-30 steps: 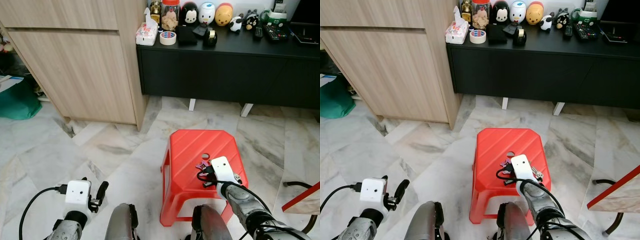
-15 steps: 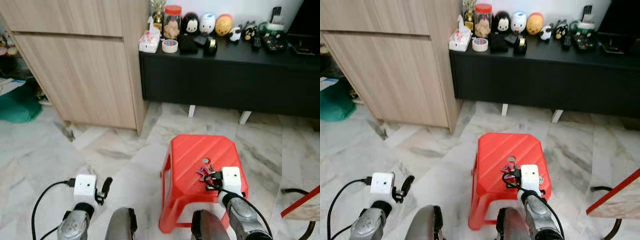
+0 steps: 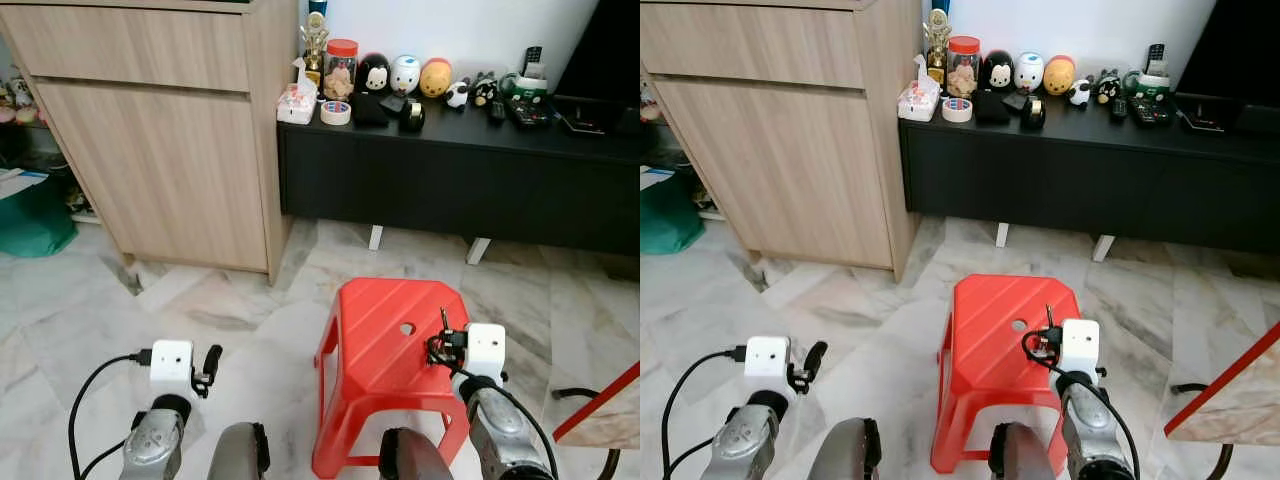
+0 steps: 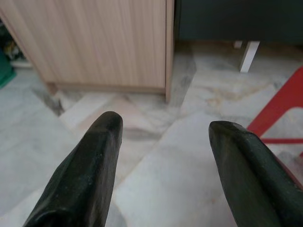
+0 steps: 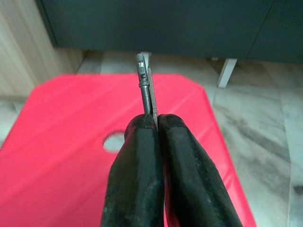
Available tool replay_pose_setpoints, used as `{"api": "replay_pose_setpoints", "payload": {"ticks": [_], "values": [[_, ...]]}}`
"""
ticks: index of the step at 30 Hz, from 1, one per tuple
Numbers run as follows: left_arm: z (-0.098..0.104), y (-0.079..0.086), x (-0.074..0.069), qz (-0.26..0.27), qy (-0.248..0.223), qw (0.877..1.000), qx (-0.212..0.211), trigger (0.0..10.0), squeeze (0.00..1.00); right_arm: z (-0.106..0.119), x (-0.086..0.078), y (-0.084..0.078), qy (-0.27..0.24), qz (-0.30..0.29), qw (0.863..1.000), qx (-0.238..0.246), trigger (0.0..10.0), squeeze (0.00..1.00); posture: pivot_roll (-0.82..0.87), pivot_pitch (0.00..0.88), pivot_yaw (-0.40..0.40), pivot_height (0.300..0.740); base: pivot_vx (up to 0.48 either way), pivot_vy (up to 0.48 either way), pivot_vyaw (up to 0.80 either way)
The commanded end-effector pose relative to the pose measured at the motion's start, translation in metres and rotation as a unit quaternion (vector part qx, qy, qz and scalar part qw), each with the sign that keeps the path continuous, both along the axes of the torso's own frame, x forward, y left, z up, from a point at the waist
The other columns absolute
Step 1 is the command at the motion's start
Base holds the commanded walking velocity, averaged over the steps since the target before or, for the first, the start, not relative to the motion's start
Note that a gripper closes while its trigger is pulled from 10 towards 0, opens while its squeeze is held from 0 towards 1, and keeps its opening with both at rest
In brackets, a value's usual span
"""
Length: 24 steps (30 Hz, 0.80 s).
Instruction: Hang keys on a hook
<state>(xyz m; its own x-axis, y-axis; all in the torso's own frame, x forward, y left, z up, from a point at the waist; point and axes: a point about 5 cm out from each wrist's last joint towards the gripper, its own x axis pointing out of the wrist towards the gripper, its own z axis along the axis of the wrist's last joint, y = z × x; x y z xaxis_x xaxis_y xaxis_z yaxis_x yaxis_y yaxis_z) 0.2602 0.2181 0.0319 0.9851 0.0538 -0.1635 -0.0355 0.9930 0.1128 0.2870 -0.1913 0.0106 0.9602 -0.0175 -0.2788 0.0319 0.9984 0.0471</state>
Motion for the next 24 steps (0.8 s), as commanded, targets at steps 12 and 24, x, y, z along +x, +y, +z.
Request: {"api": "replay_pose_setpoints", "payload": {"ticks": [12, 24], "values": [[0.019, -0.005, 0.019, -0.031, -0.052, 0.998, 0.011, 10.0, 0.00, 0.018, 0.007, 0.011, -0.039, 0.059, 0.997, 0.010, 10.0, 0.00, 0.10, 0.000, -0.066, 0.621, 0.000, 0.000, 0.00], [0.031, -0.024, 0.023, -0.101, -0.074, 0.992, 0.020, 10.0, 0.00, 0.026, 0.013, 0.012, -0.033, 0.099, 0.994, 0.007, 10.0, 0.00, 0.10, 0.000, -0.073, 0.711, 0.000, 0.000, 0.00]]}}
